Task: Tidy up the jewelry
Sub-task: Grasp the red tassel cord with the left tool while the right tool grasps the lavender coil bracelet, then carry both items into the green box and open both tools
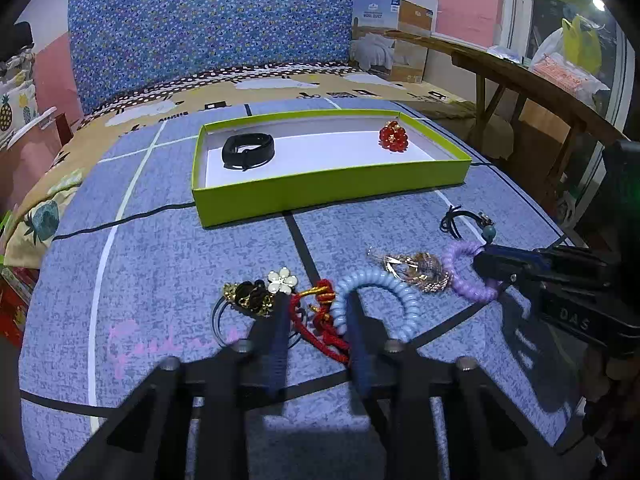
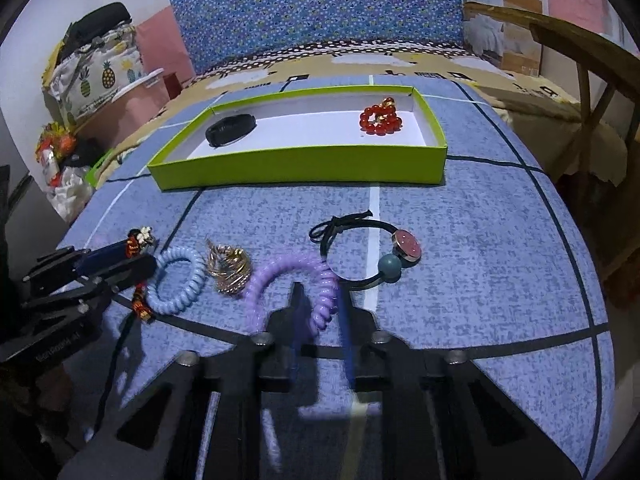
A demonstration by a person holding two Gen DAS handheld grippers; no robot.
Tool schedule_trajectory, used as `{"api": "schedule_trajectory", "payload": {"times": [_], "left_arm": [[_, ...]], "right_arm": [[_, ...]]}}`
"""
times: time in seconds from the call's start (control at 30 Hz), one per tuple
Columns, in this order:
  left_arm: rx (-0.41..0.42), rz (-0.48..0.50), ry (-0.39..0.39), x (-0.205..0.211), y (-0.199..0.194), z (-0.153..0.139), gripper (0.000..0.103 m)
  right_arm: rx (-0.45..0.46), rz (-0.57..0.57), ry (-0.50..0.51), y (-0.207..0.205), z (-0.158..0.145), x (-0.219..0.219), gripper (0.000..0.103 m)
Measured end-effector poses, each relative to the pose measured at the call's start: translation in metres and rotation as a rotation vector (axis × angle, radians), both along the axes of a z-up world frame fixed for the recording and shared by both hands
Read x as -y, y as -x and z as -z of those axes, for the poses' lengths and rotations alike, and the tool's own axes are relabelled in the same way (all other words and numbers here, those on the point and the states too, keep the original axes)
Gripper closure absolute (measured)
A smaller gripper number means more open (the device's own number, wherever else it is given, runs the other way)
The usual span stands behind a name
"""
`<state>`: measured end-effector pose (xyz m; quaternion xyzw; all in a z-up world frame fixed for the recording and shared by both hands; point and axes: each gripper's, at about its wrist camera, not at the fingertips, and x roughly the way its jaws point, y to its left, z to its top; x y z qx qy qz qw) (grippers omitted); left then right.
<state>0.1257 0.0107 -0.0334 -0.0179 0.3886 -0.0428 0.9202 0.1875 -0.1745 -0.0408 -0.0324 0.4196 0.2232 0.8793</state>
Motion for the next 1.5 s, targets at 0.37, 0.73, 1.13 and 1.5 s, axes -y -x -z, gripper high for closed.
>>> {"api": "schedule_trajectory", "payload": {"times": [0.37, 0.73, 1.13, 1.5], "left_arm": [[0.064, 0.021, 0.036, -0.003, 0.015, -0.012, 0.086], [0.116, 0.015, 0.116, -0.018, 0.033, -0.031, 0.086], [0.120, -0.001, 0.088, -0.021, 0.016, -0.044, 0.086], [0.161, -0.023, 0.052, -0.034, -0.033, -0.066, 0.086]], "right_arm": [[0.009, 0.016, -0.036, 0.011, -0.003, 0.011, 0.094], [0.053, 0.024, -0.080, 0.022, -0.020, 0.020, 0.094], [0.113, 0.018, -0.084, 0.009, -0.042, 0.022, 0.094], [0.176, 0.032, -0.074, -0.039, -0.065, 0.021, 0.094]]}}
